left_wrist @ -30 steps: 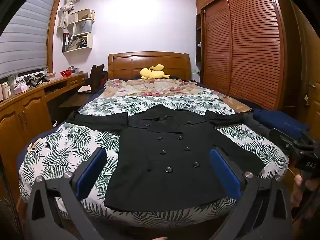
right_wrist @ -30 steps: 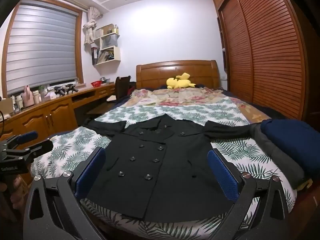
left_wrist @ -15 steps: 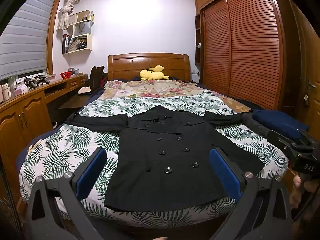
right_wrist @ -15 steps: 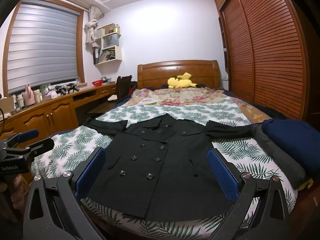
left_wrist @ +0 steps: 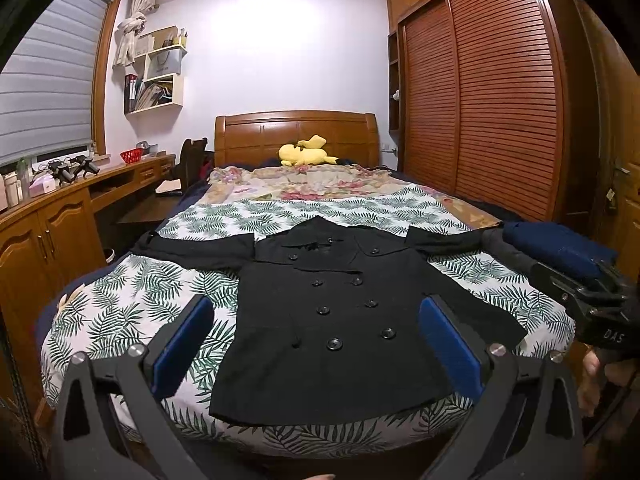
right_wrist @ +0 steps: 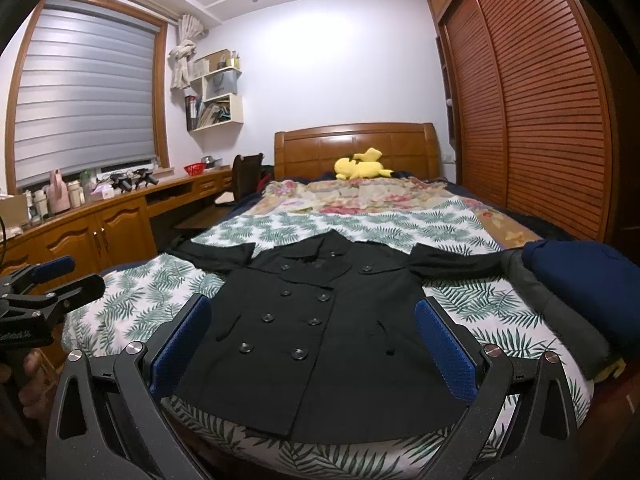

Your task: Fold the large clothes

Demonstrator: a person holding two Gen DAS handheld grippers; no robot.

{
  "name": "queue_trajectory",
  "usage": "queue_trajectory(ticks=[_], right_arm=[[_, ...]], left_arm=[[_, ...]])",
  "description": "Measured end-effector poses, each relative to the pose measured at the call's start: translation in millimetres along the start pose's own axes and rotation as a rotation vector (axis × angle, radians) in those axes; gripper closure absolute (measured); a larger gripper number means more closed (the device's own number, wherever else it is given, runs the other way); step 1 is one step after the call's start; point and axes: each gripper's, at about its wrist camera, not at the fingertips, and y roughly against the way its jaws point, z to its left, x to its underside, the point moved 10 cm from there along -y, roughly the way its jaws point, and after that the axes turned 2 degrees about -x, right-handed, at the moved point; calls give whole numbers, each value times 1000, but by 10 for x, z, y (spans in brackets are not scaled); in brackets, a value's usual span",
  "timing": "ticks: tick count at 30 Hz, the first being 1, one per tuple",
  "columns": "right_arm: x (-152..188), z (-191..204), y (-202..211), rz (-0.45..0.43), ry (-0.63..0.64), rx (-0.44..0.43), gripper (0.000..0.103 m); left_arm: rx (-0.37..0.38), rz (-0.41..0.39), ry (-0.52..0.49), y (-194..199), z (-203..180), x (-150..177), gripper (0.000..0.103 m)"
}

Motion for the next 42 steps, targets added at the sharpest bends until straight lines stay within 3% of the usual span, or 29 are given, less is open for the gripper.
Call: queue_trajectory(ticks=[42], right_arm=[[-18,-18,8,4,-7,-3,0]], left_arm=[[-2,-7,-13,33,-62,-39,0]])
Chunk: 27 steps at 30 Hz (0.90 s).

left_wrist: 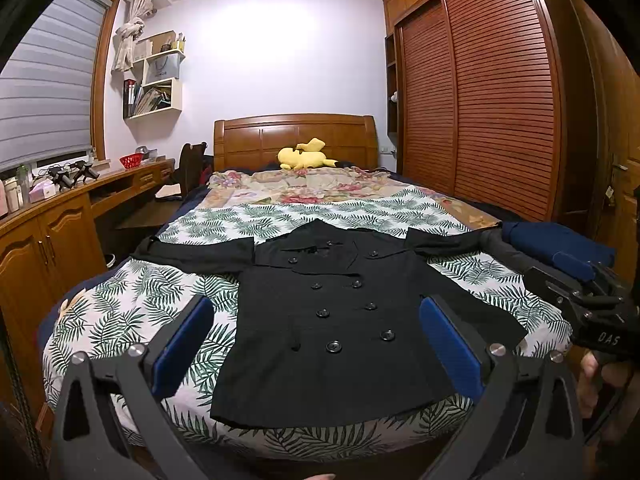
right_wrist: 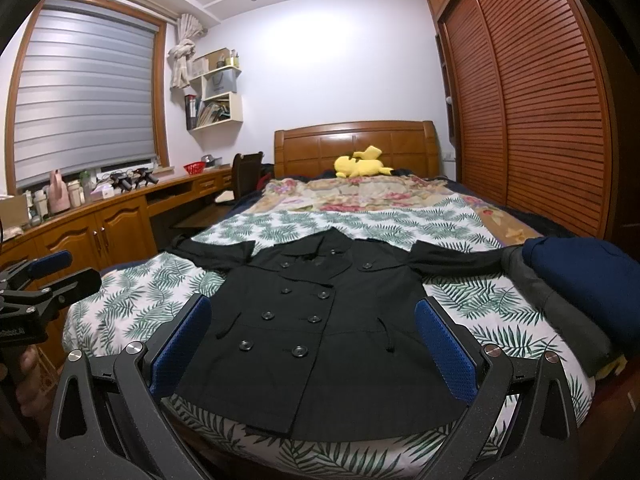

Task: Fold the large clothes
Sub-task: 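Move the left tool to the coat sleeve while the right tool approaches the coat front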

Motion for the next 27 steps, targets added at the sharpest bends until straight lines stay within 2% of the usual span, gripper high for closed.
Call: queue_trajectory(ticks=[7,17,27], right_arm=[[48,19,-64,28,6,-14,0],[177,68,-400,88,16,-49,0],[109,212,-1033,105,77,-116,0]], left_arm=[[-3,40,8,-182,99,102,0],[-17,107,55,-451,382,321,0],[-77,170,61,-837,718,509,0]])
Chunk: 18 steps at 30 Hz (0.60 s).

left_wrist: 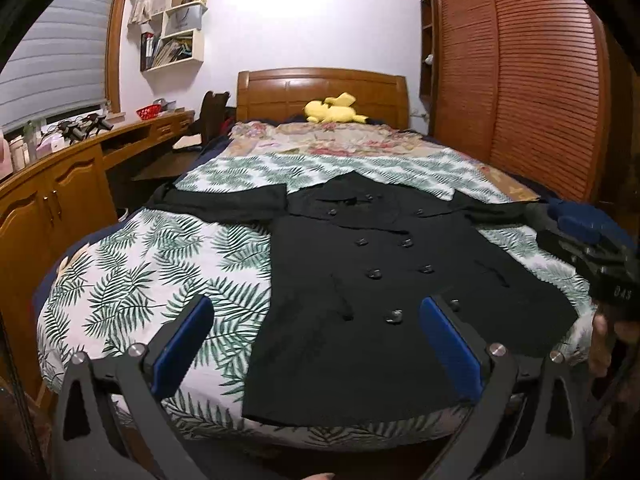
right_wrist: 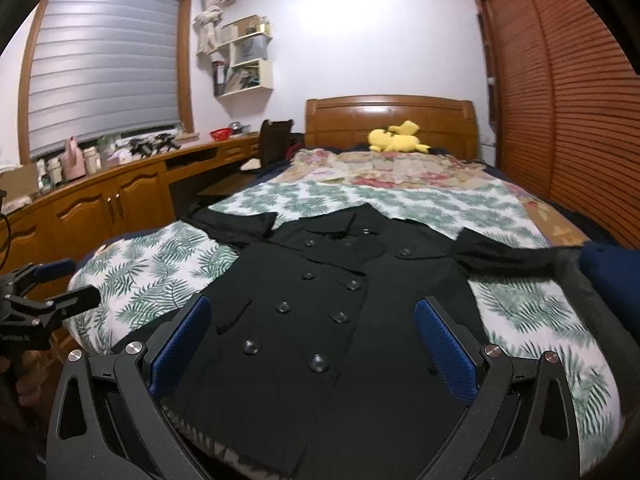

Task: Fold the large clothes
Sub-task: 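Move the left tool to the coat sleeve while the right tool approaches the coat front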

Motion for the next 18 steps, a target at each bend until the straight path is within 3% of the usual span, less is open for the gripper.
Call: queue_trajectory(ticks=[7,18], right_arm=[[-209,48,-545,6,43,-63,0],[-414,106,-1704,73,41,-160,0]], left_arm=[[-44,31,3,-320,186,45,0],[-19,104,58,-1077,444,31,0]])
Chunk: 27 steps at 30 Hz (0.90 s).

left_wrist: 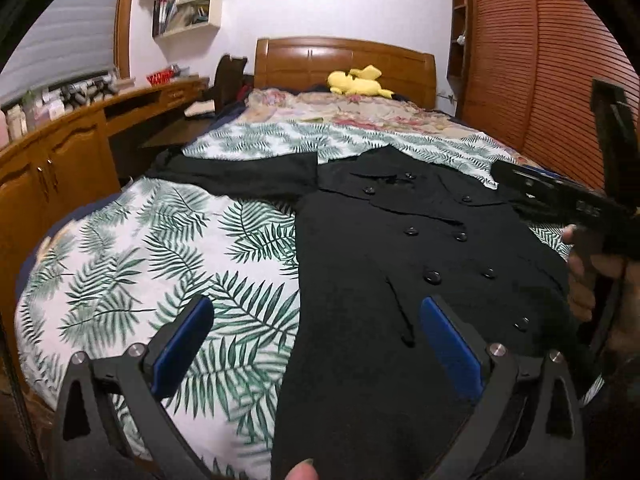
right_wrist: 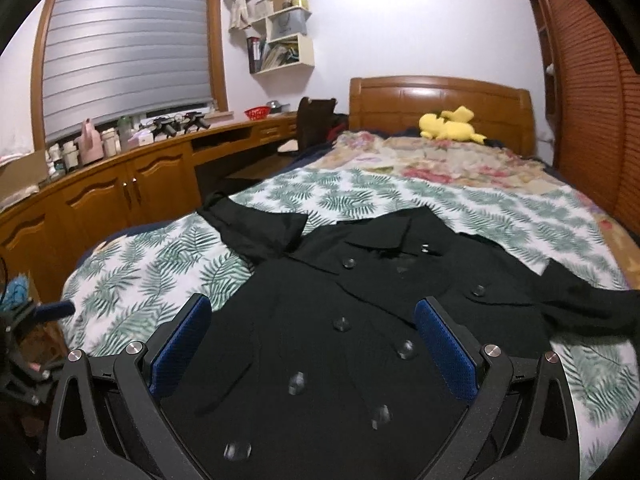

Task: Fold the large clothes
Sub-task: 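Move the left tool to the coat sleeve while the right tool approaches the coat front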

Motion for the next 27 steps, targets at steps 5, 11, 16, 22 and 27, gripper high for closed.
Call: queue_trajectory(ticks=[5,11,16,22,27], right_arm=[[73,-214,-495,53,4,51,0],[351,-428,-815,127,16,101,0],[622,-559,-1037,208,0,115,0],[694,-692,-1000,208,-77,102,0],[753,-790,-882,201,-148,101,0]], left_arm=[[11,28,-9,-347,135,-132,0],[-3,60,-9,-880,348,-451,3],[-24,61,-15,-1333,527,-757,3],[-53,79,-10,-1855,718,-1015,3],[-36,67,32,-2144,781,-1246,3]])
